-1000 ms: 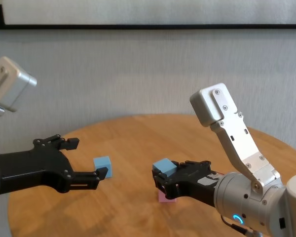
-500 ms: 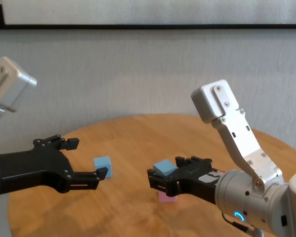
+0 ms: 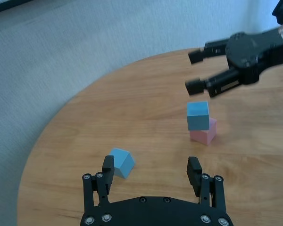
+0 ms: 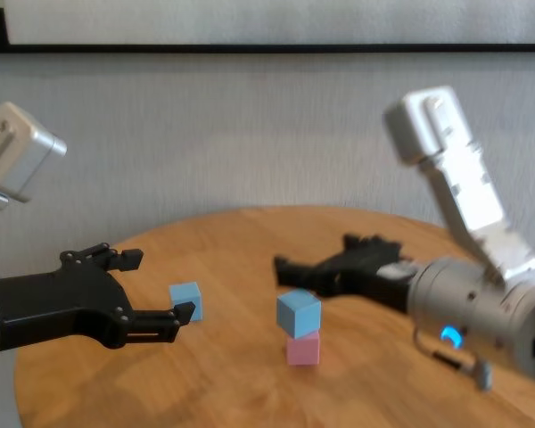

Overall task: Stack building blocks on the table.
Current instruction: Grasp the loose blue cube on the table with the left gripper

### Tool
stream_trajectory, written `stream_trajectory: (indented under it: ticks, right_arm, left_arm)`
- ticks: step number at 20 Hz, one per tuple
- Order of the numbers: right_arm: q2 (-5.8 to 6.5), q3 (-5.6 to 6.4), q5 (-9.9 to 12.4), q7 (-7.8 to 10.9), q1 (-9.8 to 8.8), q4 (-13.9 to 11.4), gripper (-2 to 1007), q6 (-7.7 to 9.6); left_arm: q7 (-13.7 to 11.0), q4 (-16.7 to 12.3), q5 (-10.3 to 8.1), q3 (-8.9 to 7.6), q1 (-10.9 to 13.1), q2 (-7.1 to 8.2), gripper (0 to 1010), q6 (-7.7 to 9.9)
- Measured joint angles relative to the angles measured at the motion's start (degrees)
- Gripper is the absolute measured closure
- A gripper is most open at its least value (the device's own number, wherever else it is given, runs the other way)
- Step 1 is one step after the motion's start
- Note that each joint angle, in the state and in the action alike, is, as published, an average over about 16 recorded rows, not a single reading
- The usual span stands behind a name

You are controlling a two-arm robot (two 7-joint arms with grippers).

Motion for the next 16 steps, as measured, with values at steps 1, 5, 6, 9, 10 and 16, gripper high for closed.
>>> stream_trajectory:
  ticks: [1, 5, 6, 9, 10, 16]
  right_arm:
    - [0.10, 0.49, 0.3, -0.26, 0.13, -0.1, 41, 0.03]
    - [0.69, 2.81, 1.2, -1.65, 0.98, 0.2, 7, 0.06]
    - [0.88, 3.43, 1.4, -2.05, 1.25, 0.5, 5, 0.03]
    - [1.53, 5.27, 1.6, -3.22, 2.07, 1.6, 5, -0.08]
    - [1.78, 5.84, 1.6, -3.56, 2.33, 2.0, 5, -0.12]
    - [3.14, 8.43, 1.1, -4.94, 3.49, 4.5, 5, -0.35]
  left_arm:
    - [0.0, 0.0, 0.00, 0.00, 0.0, 0.00, 9, 0.00]
    - [0.0, 0.0, 0.00, 0.00, 0.0, 0.00, 9, 0.00]
    - [0.0, 0.0, 0.00, 0.00, 0.0, 0.00, 9, 0.00]
    - [0.0, 0.0, 0.00, 0.00, 0.0, 0.00, 8, 0.00]
    - [0.0, 0.0, 0.00, 0.00, 0.0, 0.00, 8, 0.00]
    - [0.0, 0.0, 0.00, -0.01, 0.0, 0.00, 9, 0.00]
